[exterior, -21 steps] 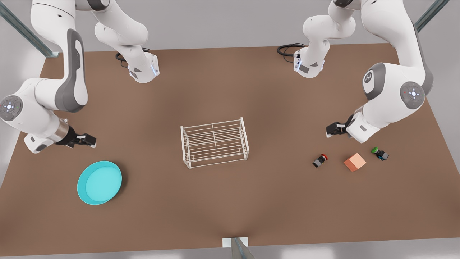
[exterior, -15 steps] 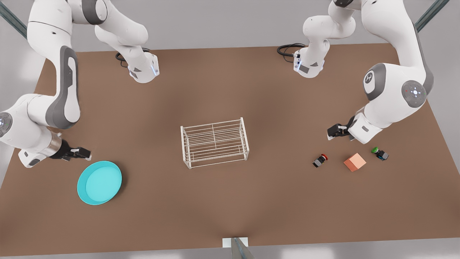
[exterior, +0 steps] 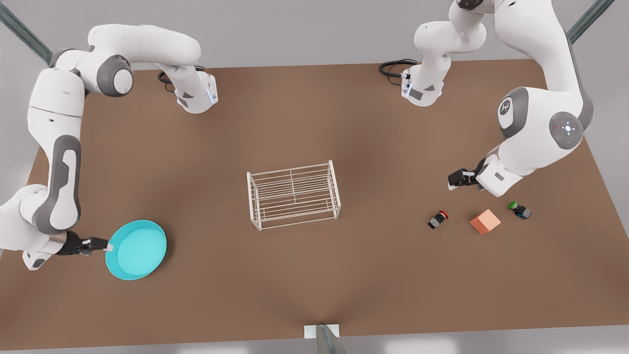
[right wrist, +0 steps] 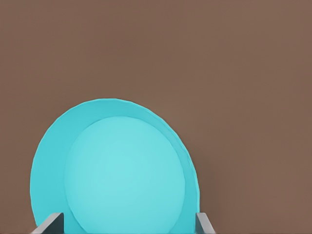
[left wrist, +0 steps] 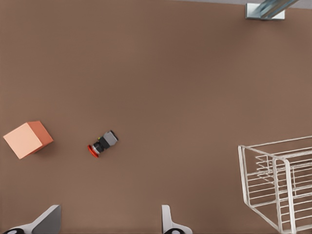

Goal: Place the plate on the shelf with right arm and place the red button switch in the plate with left arm

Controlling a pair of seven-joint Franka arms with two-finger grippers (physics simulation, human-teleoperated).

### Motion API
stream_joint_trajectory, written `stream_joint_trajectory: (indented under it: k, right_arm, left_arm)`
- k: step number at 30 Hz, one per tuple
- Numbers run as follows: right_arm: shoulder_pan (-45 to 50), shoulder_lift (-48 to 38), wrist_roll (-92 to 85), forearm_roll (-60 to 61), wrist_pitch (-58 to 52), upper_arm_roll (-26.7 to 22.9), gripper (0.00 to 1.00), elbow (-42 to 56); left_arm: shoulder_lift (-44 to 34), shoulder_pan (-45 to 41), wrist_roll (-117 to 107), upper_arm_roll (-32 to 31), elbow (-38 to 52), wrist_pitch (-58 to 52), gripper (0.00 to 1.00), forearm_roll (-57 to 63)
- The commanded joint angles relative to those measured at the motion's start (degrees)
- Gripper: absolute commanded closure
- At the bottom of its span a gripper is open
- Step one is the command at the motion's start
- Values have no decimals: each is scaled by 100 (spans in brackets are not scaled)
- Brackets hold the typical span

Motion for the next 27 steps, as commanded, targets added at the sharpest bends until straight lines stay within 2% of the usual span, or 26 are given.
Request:
stream_joint_trajectory:
  k: [1,10,11,15,22,27]
  right_arm:
    - [-81,171,-2163,36,41,27,0,185]
    - [-345,830,-2163,352,58,115,0,405]
    - [-353,839,-2163,396,58,124,2,405]
    - [-336,883,-2101,405,93,133,23,405]
    - [-318,900,-2057,414,181,142,29,396]
    - [-318,971,-2075,475,304,151,29,396]
  left_arm:
    - [-8,0,-20,-2,3,-62,0,5]
    - [-8,-44,-714,-11,-164,-194,0,84]
    - [-26,-44,-995,-11,-243,-194,0,198]
    - [-140,-176,-1330,-37,-621,-194,0,391]
    - [-140,-184,-1338,-37,-656,-194,0,374]
    - [-140,-184,-1338,-37,-648,-194,0,382]
